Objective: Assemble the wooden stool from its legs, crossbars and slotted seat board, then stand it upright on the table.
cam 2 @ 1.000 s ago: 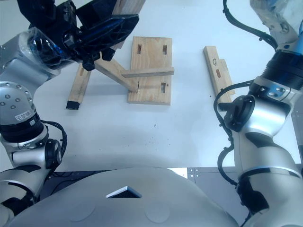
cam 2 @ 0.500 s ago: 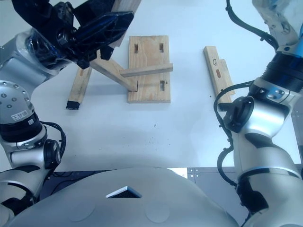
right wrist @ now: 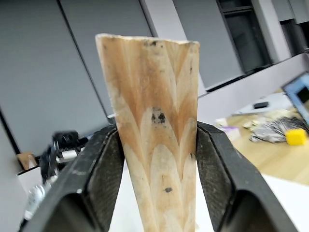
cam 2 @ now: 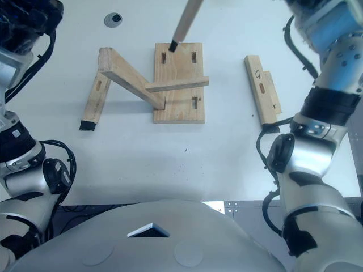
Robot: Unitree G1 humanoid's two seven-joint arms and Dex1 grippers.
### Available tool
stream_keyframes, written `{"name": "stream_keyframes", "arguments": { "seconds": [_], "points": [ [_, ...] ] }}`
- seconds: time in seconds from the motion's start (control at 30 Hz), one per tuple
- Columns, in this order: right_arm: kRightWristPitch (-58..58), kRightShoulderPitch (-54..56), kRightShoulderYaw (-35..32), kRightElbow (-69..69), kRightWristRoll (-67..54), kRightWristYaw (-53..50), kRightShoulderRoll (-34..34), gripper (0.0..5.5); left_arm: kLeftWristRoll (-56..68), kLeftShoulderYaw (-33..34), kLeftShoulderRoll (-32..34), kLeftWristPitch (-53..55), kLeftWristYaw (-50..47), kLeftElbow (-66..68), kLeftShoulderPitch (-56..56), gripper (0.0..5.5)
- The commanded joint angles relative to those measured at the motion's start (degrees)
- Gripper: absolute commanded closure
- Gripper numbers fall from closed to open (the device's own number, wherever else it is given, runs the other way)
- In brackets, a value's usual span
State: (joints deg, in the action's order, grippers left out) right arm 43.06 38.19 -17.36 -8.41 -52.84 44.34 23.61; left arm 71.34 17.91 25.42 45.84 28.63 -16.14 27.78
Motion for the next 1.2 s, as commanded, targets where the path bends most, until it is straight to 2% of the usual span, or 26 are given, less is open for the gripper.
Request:
{"name": "stream_keyframes", "arguments": {
  "seconds": [0.03,0.6,0.97,1.2],
  "points": [
    [-2.43,-4.00,2.05,1.26,3.62,2.72,1.31,3.39,-0.82,-0.13,0.80,-0.15,-0.87,0.62,1.13,2.51],
    [-1.76,-11.56,7.29,5.08,8.91,9.93,5.21,3.39,-2.49,-2.04,0.56,-0.07,-1.20,0.46,-0.87,2.51],
    [-2.36,-12.81,10.12,1.00,12.29,10.77,6.45,3.39,-3.61,-2.67,0.04,-0.49,-0.69,0.45,-2.20,2.51],
    [0.98,-11.74,7.88,2.67,8.41,11.97,8.13,3.43,-4.27,-2.68,-0.43,-0.91,-0.67,0.09,-3.06,2.51]
  ]
}}
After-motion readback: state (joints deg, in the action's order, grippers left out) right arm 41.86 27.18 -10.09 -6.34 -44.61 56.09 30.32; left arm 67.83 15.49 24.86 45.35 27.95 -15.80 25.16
